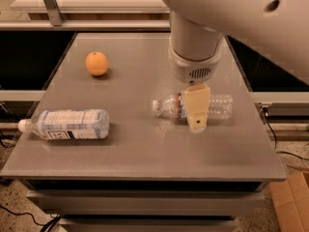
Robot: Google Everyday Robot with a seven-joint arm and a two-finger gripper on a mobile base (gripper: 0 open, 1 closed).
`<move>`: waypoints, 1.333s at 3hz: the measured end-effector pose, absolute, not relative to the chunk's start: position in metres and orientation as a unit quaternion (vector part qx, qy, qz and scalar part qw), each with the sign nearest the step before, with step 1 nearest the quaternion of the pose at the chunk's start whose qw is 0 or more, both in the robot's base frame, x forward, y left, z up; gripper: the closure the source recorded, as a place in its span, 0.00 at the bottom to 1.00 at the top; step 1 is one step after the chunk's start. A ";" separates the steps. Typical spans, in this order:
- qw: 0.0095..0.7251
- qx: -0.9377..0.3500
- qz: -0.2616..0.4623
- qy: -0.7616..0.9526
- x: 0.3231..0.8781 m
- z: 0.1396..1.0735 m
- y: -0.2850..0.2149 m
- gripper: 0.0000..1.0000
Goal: Place water bottle upright
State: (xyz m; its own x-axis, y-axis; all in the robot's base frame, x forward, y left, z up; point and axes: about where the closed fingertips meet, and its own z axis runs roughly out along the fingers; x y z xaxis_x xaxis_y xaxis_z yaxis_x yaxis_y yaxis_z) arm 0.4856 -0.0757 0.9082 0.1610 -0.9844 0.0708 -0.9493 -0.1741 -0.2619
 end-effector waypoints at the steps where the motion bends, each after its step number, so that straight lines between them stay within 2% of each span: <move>1: 0.064 -0.751 -0.110 0.648 0.491 0.891 -0.066 0.00; 4: 0.042 -0.717 -0.063 0.693 0.506 0.859 -0.054 0.00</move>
Offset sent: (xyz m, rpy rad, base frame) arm 0.0170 0.0211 -0.0485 -0.0150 0.1048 -0.1263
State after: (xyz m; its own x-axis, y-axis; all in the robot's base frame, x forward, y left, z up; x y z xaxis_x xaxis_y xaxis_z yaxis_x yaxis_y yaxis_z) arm 0.5060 -0.0541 0.8594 0.0320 -0.9990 0.0319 -0.9885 -0.0364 -0.1469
